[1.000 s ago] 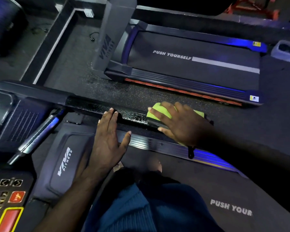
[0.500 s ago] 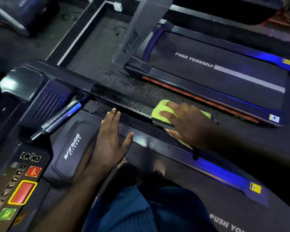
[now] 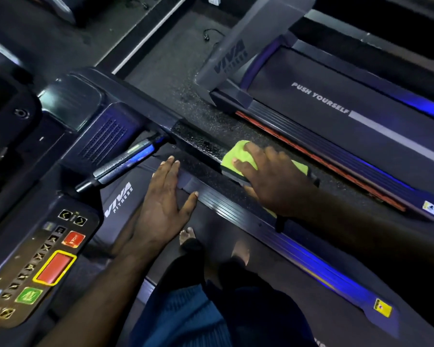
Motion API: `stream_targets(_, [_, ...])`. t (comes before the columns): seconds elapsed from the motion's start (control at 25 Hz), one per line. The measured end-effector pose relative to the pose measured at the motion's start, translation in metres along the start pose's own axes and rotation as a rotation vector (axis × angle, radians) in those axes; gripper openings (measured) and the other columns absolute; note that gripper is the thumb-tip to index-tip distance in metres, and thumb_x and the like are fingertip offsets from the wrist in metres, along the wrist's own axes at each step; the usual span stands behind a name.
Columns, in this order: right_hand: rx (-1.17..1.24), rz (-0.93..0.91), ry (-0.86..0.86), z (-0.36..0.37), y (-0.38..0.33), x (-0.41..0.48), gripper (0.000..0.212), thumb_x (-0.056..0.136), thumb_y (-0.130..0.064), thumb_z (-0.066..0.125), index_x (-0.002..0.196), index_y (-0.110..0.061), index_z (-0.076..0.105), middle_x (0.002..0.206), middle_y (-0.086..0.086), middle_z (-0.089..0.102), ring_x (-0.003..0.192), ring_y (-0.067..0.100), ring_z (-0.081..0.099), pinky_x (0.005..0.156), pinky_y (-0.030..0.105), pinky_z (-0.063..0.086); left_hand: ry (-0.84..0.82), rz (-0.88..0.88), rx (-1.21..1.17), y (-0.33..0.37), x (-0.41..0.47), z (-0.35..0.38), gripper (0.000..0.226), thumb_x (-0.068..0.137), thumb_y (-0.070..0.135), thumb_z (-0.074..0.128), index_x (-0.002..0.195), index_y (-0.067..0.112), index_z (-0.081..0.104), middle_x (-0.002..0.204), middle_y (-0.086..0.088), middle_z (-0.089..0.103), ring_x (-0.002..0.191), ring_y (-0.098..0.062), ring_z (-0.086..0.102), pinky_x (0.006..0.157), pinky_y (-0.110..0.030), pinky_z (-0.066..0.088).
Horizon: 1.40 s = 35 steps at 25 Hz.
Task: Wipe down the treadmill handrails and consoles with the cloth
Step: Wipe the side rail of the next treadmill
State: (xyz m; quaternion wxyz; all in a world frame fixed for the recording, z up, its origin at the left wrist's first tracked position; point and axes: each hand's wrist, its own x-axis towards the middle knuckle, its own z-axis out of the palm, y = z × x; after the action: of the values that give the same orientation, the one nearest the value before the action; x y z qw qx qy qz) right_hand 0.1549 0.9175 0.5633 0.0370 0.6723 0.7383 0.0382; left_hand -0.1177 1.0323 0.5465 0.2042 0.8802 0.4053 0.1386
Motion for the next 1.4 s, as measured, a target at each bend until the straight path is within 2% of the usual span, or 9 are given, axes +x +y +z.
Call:
stream_targets(0.2, [-0.012,0.050,0.055,-0.006,-0.029,0.092,0.059,0.103,-0.044,0.046,0.153,-0.014,0.041,0.158,0.027,0.036,0.115,0.042,0.054,0.082,0.050,0.049,0.029,-0.016,-0.040,-0.019,0.016,-0.001,0.079,0.095,0.043,0.061,0.155,-0.005,0.041,0.163,-0.021,0.040,0.153,-0.036,0.035,0.129,-0.024,0.012])
stream_targets(0.4, [-0.033,0.019,0.074,0.006,-0.030,0.080,0.056,0.103,-0.044,0.045,0.151,-0.017,0.043,0.157,0.026,0.040,0.106,0.040,0.056,0.077,0.047,0.048,0.045,-0.047,-0.089,-0.026,0.018,-0.013,0.076,0.097,0.029,0.073,0.158,0.000,0.039,0.167,-0.015,0.036,0.156,-0.030,0.030,0.129,-0.022,0.010])
stream_targets(0.64, [-0.065,0.185,0.108,0.004,-0.064,0.171,0.053,0.103,-0.043,0.044,0.149,-0.018,0.044,0.156,0.022,0.045,0.108,0.039,0.058,0.077,0.048,0.048,0.044,-0.141,-0.151,-0.042,0.024,-0.009,0.075,0.099,0.039,0.062,0.160,0.005,0.036,0.167,-0.015,0.035,0.156,-0.028,0.029,0.129,-0.024,0.012])
stream_targets(0.8, [-0.059,0.151,0.104,0.005,-0.060,0.132,0.057,0.103,-0.046,0.043,0.153,-0.019,0.041,0.157,0.022,0.043,0.103,0.038,0.057,0.073,0.046,0.046,0.012,-0.157,-0.202,-0.044,0.020,-0.008,0.079,0.098,0.045,0.060,0.162,0.007,0.033,0.169,-0.012,0.032,0.158,-0.026,0.028,0.130,-0.038,0.021])
stream_targets(0.88, [-0.074,0.149,0.080,0.006,-0.056,0.106,0.059,0.103,-0.046,0.045,0.155,-0.019,0.038,0.158,0.024,0.041,0.103,0.039,0.056,0.073,0.046,0.048,0.007,-0.177,-0.225,-0.046,0.022,-0.011,0.082,0.097,0.047,0.060,0.163,0.007,0.032,0.169,-0.011,0.032,0.158,-0.025,0.028,0.129,-0.039,0.022])
stream_targets(1.0, [-0.100,0.235,0.107,0.009,-0.075,0.138,0.052,0.103,-0.035,0.052,0.152,-0.020,0.042,0.155,0.025,0.044,0.102,0.040,0.058,0.074,0.045,0.048,0.012,-0.215,-0.246,-0.045,0.024,-0.014,0.082,0.100,0.043,0.064,0.164,0.005,0.029,0.170,-0.012,0.030,0.158,-0.024,0.026,0.130,-0.036,0.019])
stream_targets(1.12, [-0.100,0.240,0.047,0.008,-0.095,0.193,0.049,0.102,-0.028,0.049,0.150,-0.019,0.046,0.154,0.025,0.046,0.102,0.039,0.058,0.074,0.045,0.047,0.045,-0.237,-0.257,-0.044,0.024,-0.015,0.081,0.100,0.030,0.070,0.163,0.005,0.028,0.170,-0.011,0.031,0.159,-0.026,0.025,0.130,-0.043,0.021])
stream_targets(1.28, [-0.122,0.129,0.108,0.008,-0.075,0.126,0.059,0.101,-0.036,0.052,0.157,-0.024,0.038,0.163,0.019,0.038,0.111,0.040,0.057,0.078,0.047,0.045,0.042,-0.197,-0.262,-0.041,0.020,-0.012,0.078,0.099,0.023,0.070,0.163,0.004,0.029,0.170,-0.013,0.030,0.159,-0.026,0.025,0.130,-0.035,0.018])
stream_targets(1.4, [-0.067,0.108,0.080,0.005,-0.058,0.078,0.069,0.099,-0.042,0.057,0.161,-0.032,0.028,0.172,0.013,0.022,0.140,0.042,0.045,0.089,0.054,0.048,0.011,-0.202,-0.216,-0.042,0.020,-0.006,0.077,0.097,0.027,0.073,0.160,0.003,0.036,0.167,-0.015,0.036,0.156,-0.030,0.032,0.128,-0.033,0.020])
